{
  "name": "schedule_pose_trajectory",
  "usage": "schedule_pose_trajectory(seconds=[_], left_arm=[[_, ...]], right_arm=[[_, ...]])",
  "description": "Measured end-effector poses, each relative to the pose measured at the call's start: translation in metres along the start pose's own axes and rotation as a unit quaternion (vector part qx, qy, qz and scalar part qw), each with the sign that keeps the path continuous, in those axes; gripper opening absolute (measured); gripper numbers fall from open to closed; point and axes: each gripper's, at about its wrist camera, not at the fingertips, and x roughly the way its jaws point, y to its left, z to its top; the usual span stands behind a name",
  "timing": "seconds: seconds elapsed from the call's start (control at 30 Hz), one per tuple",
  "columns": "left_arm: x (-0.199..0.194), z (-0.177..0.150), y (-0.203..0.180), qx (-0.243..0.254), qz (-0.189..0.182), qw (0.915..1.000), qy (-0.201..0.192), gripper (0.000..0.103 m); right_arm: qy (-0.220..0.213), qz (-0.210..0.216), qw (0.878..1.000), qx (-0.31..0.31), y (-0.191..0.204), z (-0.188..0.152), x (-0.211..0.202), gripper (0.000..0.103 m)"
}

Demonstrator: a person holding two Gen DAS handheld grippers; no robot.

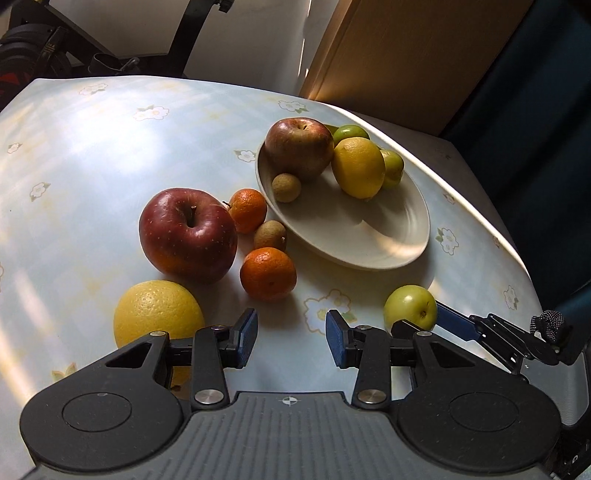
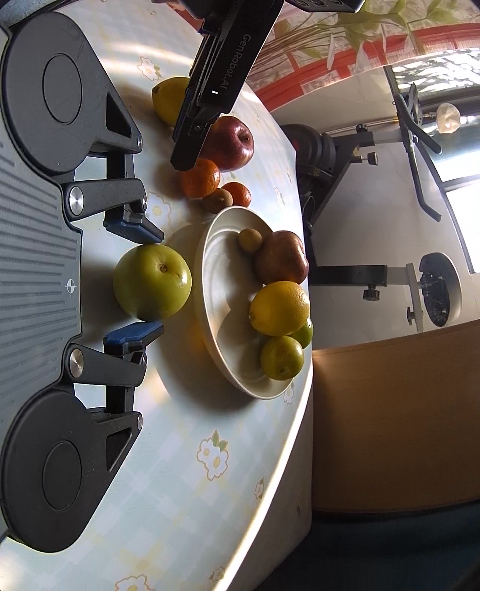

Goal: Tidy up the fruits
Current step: 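Close the left gripper on a mandarin while the right gripper holds the green apple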

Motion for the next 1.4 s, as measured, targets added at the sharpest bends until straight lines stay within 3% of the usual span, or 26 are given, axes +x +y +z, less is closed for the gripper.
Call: schedule_pose_trajectory(seconds=[0.17,0.33,0.7,1.17,1.4], left_arm=[[0.007,0.005,0.002,-0.025,0.025,0.9994,-0.001,0.043],[0.010,0.010,-0.001,-0.039,0.031,0.9986,-0.016,0.043],[0.018,0.003,-0.019,0.011,0.090,0.9940,-0.062,0.043],[0.020,-0.001,-0.028,0.054,0.104,0.9900,-0.078,0.042],[0.012,-0.006,-0.020,0.028,0.090,0.9916,-0.089,0.039]], right_arm=[[-0.010,-0.011,1.000,-0.019,-0.010,-0.001,-0.002,0.043],[-0.018,-0.001,1.000,0.002,-0.021,-0.003,-0.004,0.043],[-0.026,0.009,0.999,0.022,-0.027,-0.008,-0.006,0.043],[-0.029,0.010,0.999,0.024,-0.027,-0.010,-0.007,0.043],[-0.031,0.007,0.999,0.023,-0.025,-0.011,-0.008,0.043]])
